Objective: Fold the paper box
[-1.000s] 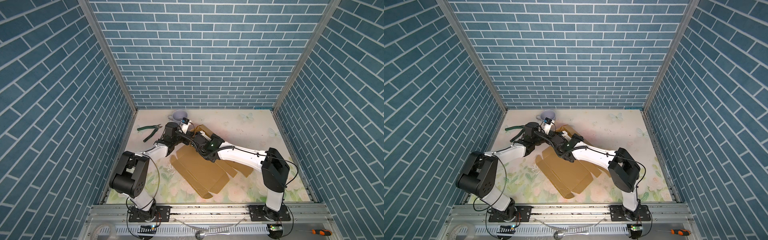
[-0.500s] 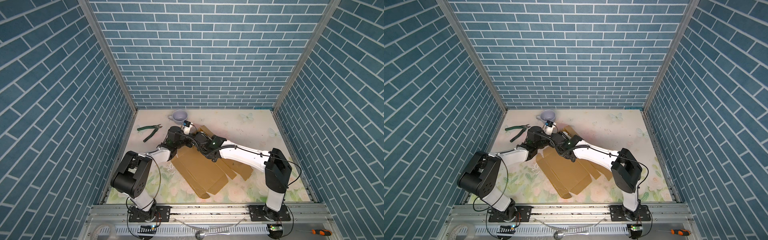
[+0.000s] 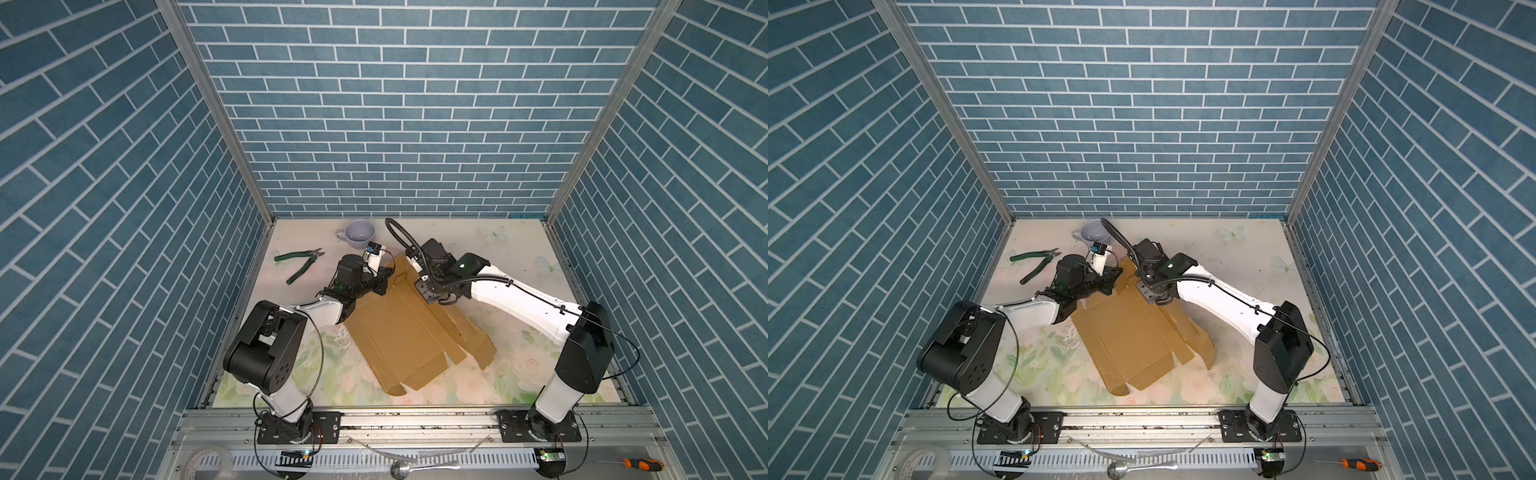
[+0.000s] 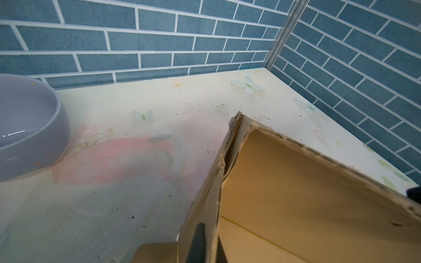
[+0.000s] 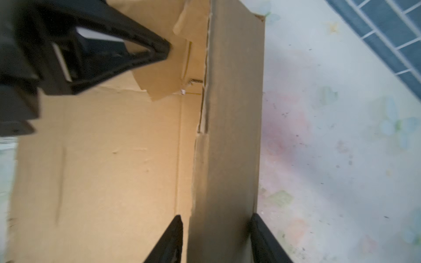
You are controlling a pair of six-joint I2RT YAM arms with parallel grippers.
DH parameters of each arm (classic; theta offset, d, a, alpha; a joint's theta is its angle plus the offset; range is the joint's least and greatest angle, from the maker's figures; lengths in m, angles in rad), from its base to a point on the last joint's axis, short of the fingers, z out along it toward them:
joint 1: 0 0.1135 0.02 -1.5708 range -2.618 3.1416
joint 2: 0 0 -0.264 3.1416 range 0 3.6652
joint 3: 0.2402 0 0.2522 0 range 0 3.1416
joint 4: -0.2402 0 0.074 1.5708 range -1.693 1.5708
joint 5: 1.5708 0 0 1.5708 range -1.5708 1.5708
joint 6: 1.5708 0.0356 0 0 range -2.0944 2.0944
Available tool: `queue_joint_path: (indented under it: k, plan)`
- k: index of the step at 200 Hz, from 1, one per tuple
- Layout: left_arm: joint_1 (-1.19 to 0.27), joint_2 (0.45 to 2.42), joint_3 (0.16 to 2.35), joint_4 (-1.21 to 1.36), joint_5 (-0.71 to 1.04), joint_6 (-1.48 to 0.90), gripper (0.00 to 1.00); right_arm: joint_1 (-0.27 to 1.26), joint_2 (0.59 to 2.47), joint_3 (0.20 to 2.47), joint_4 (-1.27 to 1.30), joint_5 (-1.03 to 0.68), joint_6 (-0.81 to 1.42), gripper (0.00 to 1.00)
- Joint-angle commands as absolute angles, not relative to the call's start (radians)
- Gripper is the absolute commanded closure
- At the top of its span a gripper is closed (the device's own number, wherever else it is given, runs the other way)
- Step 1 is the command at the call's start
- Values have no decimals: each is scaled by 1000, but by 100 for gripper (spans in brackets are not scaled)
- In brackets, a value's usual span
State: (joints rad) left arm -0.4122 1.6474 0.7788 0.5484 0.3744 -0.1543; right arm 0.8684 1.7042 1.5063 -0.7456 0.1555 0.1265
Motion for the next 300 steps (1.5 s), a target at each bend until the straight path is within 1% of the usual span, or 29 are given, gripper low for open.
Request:
queue_joint_path:
  k: [1, 12, 49, 70, 84, 91, 100, 120, 145, 165, 177, 193, 237, 254, 276, 300]
  plan:
    - [-429, 1661, 773, 553, 384, -158, 100, 851, 1694, 1470, -706, -155, 236, 48]
    - [-432, 1661, 772, 554, 384, -157, 100, 842, 1691, 1465, -694, -189, 250, 46]
    - [-433, 1661, 773, 551, 384, -154, 100, 791, 1675, 1434, -632, -288, 330, 44]
    - [-435, 1655, 765, 554, 384, -153, 100, 764, 1675, 1427, -628, -270, 368, 46]
    - [-438, 1651, 764, 555, 385, -154, 100, 768, 1691, 1450, -665, -222, 350, 49]
    - [-438, 1649, 766, 554, 384, -154, 100, 776, 1699, 1460, -687, -171, 334, 51]
    - [-439, 1648, 769, 551, 384, -154, 100, 794, 1712, 1478, -723, -97, 301, 54]
    - [-439, 1645, 775, 542, 386, -152, 100, 856, 1751, 1532, -811, 129, 213, 59]
    - [-440, 1643, 785, 523, 383, -143, 100, 934, 1792, 1547, -847, 412, 68, 64]
    - [-439, 1634, 794, 509, 379, -142, 100, 951, 1793, 1514, -795, 538, -44, 69]
    - [-434, 1629, 805, 500, 388, -149, 100, 951, 1786, 1497, -747, 563, -112, 71]
    - [-428, 1626, 832, 470, 402, -164, 100, 951, 1796, 1496, -690, 597, -214, 77]
    - [-426, 1604, 856, 476, 419, -281, 99, 951, 1822, 1503, -523, 573, -396, 86]
    - [-426, 1595, 815, 531, 396, -330, 97, 957, 1806, 1435, -433, 561, -471, 90]
    - [-422, 1594, 797, 512, 375, -312, 95, 971, 1758, 1284, -285, 567, -624, 95]
    - [-407, 1597, 799, 499, 372, -308, 95, 977, 1739, 1205, -203, 593, -726, 96]
